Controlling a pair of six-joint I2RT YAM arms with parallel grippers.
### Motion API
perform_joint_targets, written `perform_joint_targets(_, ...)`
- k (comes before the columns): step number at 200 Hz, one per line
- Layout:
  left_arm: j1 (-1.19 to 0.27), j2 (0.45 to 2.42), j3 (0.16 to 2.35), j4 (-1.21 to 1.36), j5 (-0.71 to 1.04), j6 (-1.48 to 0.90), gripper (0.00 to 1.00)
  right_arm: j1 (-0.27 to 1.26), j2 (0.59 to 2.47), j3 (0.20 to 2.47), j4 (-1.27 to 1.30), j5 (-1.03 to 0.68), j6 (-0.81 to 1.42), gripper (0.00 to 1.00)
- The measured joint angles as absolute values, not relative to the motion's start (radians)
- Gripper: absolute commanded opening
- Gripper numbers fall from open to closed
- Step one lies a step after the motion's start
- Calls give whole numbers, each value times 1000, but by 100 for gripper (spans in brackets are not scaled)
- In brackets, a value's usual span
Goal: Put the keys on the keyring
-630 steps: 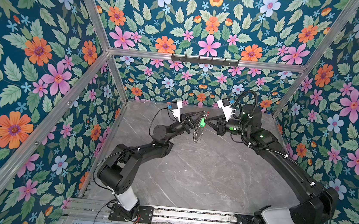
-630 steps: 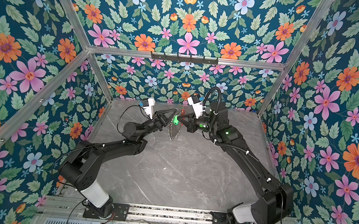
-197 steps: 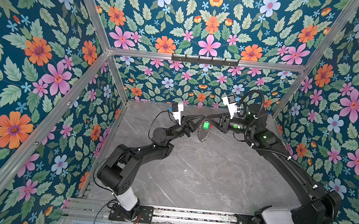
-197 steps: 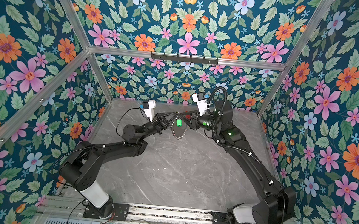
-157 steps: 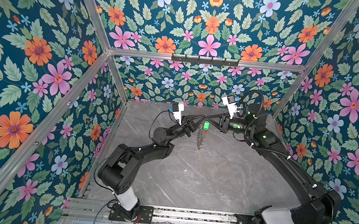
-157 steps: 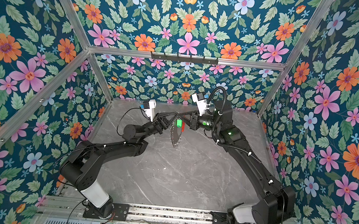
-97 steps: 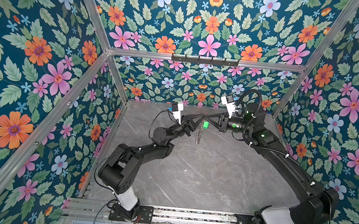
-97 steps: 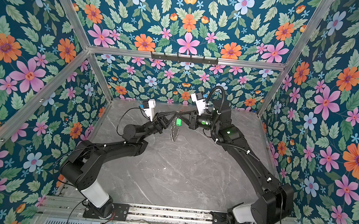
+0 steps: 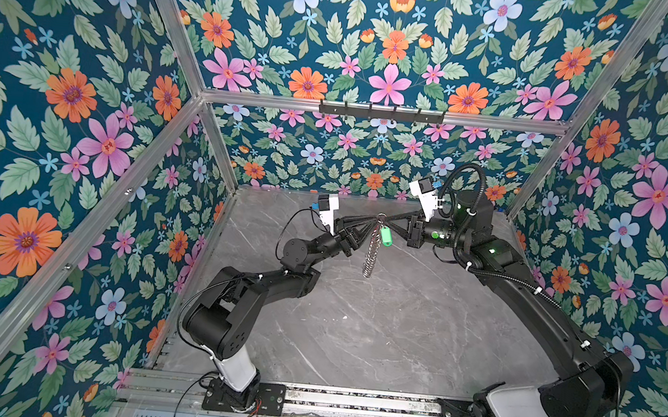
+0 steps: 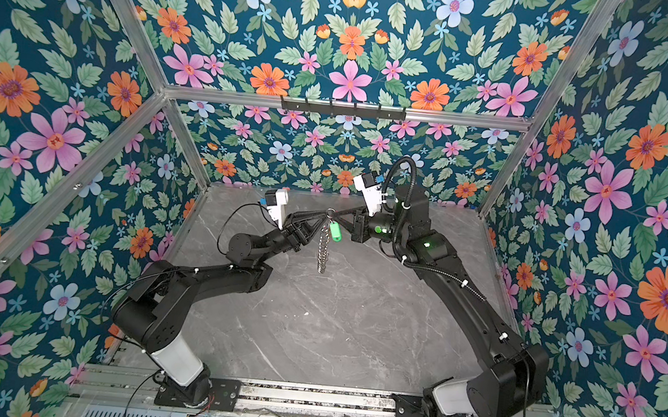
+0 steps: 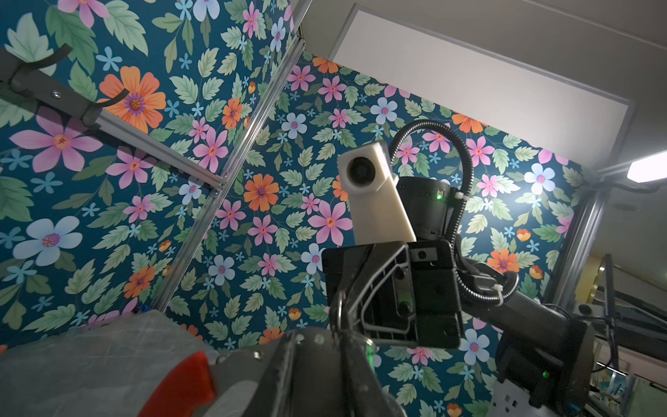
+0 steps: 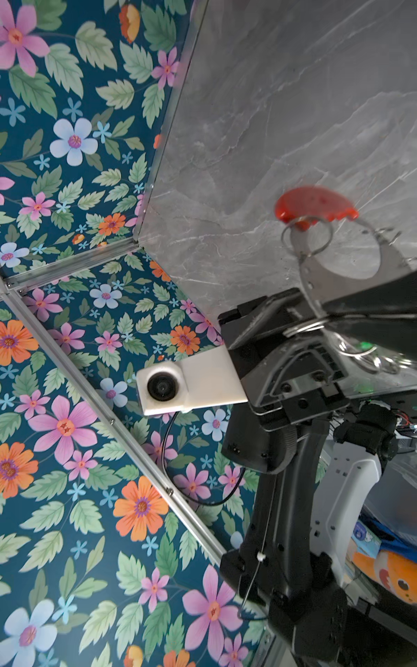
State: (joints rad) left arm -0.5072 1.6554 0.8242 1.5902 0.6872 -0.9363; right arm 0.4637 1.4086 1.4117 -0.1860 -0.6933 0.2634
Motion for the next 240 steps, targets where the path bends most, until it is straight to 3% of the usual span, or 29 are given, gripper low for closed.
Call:
perform_joint_targets(29,-440,1549,839,1362,789,-789,25,471,1424,1453,-307,-633,149,0)
perform_joint_targets(54,-439,1460,981,913,875,-475,23,502,1447,1477,-398,-561,51,0)
perform_joint_targets(84,-438,1464,1156,440,960,-135,19,542,1475,1503,-477,-478,-53,0)
perform_joint_targets(109,-437,1492,1221,214,1023,6,15,548,1482,1510,-508,-451,-95,0)
perform_joint_targets(182,-456,1522,1244,101,1105,63,14,562,1481,1519,-533,-442,-126,0)
perform_joint_targets(240,-462,1526,1244,99,1120,62,0,572,1482,1527,-551,-434,-131,0)
